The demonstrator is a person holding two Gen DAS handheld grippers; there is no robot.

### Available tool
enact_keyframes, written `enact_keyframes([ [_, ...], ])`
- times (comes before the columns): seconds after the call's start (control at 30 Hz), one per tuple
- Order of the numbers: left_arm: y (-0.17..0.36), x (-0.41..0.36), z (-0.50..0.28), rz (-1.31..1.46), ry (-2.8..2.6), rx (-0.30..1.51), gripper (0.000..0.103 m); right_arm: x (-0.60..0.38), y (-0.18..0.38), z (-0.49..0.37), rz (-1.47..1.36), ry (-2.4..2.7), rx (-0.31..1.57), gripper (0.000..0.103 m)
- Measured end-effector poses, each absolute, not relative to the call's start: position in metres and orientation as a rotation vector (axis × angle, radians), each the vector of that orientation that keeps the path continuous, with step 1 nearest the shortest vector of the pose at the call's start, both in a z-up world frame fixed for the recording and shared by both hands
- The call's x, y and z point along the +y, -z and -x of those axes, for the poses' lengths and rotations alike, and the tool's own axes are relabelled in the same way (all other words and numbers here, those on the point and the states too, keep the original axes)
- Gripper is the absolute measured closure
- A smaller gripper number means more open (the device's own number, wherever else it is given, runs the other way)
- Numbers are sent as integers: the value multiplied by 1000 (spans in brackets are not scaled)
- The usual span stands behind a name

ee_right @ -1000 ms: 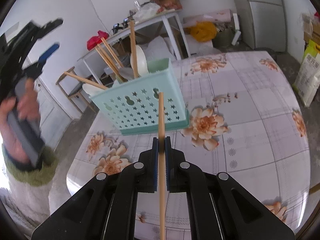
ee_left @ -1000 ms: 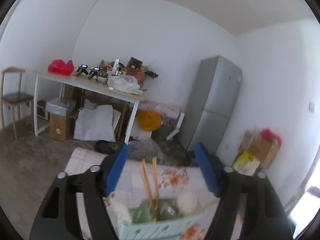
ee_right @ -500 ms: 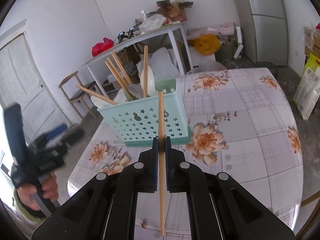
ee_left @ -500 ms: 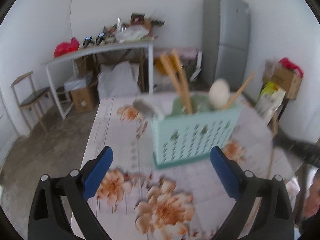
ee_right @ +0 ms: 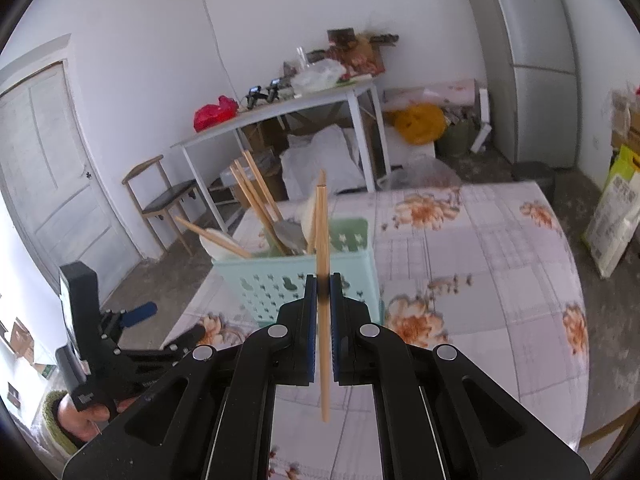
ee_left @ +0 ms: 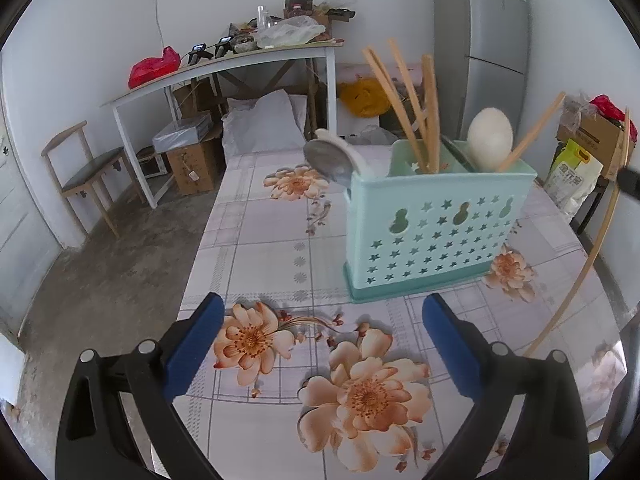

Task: Organize utensils
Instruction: 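Lower the chopstick into the holder and open the right gripper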

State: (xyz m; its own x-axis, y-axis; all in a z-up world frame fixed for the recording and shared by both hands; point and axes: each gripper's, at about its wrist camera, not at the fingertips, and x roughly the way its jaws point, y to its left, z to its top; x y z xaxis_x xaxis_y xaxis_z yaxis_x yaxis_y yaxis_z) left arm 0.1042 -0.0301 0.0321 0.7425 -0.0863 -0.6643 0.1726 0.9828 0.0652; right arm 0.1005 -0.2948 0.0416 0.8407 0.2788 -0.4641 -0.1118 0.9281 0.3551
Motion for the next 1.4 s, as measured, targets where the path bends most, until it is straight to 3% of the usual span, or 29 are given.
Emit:
enact_keyframes([
  [0.8, -18, -11, -114, -113, 74, 751, 6, -261, -149, -134, -139, -344, 176, 99],
  [1.0, -13, -5, -115, -105, 74, 749, 6, -247, -140, -154, -55, -331, 166, 99],
  [1.4, -8, 1, -116, -89, 96, 736, 6, -230, -79, -171, 40, -300, 326, 97],
])
